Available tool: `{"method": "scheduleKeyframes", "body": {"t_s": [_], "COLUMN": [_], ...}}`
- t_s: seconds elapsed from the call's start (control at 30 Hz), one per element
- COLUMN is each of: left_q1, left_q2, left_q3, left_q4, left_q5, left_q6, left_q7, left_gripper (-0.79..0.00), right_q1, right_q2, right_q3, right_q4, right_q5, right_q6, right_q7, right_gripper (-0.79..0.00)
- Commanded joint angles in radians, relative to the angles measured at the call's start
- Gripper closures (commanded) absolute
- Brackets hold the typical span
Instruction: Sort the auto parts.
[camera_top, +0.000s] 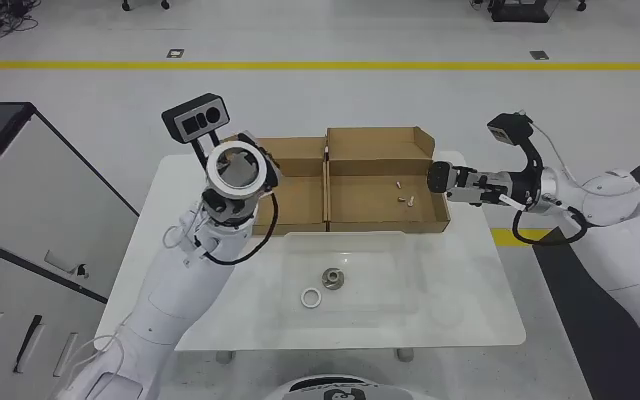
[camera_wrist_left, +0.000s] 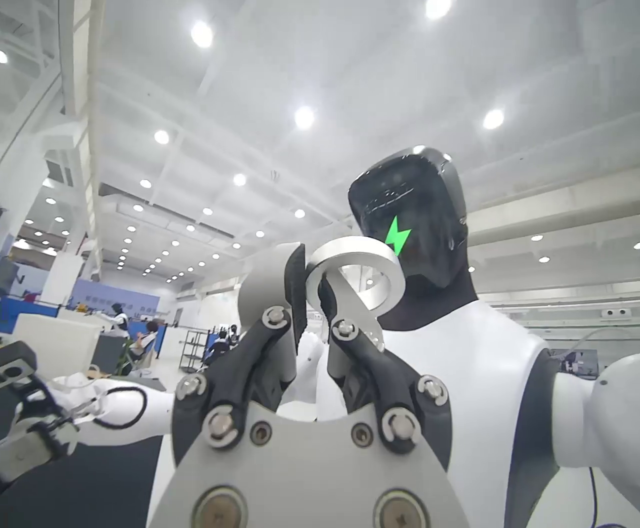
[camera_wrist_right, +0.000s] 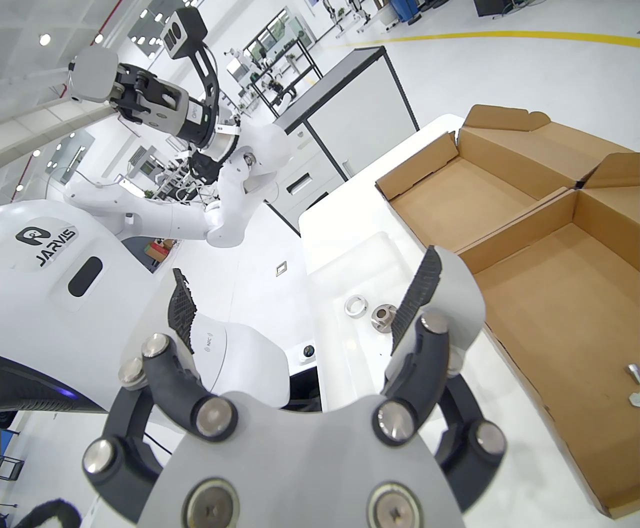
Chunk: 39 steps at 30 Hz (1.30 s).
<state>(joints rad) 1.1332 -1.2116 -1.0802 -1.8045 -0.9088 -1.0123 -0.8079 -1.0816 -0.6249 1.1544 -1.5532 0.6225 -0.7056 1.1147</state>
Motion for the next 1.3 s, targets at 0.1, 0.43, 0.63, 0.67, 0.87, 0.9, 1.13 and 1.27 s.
{"method": "scheduleKeyframes", "body": {"t_s": [0.1, 0.43, 0.63, 0.67, 0.87, 0.9, 1.13, 1.27], "left_q1": [-0.001, 0.003, -0.009, -0.014, -0.008, -0.010, -0.014, -0.034], "left_q2": [-0.003, -0.003, -0.009, -0.010, -0.015, -0.015, -0.015, -0.013], "left_q3": [-0.002, -0.014, -0.044, -0.051, -0.052, -0.053, -0.054, -0.055], "left_q4": [-0.003, 0.006, 0.051, 0.049, 0.062, 0.064, 0.101, 0.139], "left_q5": [-0.027, 0.012, 0.275, 0.334, 0.599, 0.638, 0.879, 0.961], "left_q6": [0.000, 0.038, 0.155, 0.177, 0.320, 0.336, 0.434, 0.484], "left_q7": [0.000, 0.025, 0.131, 0.152, 0.252, 0.261, 0.305, 0.289], "left_gripper": [0.000, 0.000, 0.000, 0.000, 0.000, 0.000, 0.000, 0.000], "right_q1": [0.000, 0.000, 0.000, 0.000, 0.000, 0.000, 0.000, 0.000], "right_q2": [0.000, 0.000, 0.000, 0.000, 0.000, 0.000, 0.000, 0.000], "right_q3": [0.000, 0.000, 0.000, 0.000, 0.000, 0.000, 0.000, 0.000], "right_q4": [0.000, 0.000, 0.000, 0.000, 0.000, 0.000, 0.000, 0.000], "right_q5": [0.000, 0.000, 0.000, 0.000, 0.000, 0.000, 0.000, 0.000], "right_q6": [0.000, 0.000, 0.000, 0.000, 0.000, 0.000, 0.000, 0.000], "right_q7": [0.000, 0.000, 0.000, 0.000, 0.000, 0.000, 0.000, 0.000], "right_gripper": [-0.785, -0.785, -0.785, -0.785, -0.785, -0.785, -0.785, -0.785]}}
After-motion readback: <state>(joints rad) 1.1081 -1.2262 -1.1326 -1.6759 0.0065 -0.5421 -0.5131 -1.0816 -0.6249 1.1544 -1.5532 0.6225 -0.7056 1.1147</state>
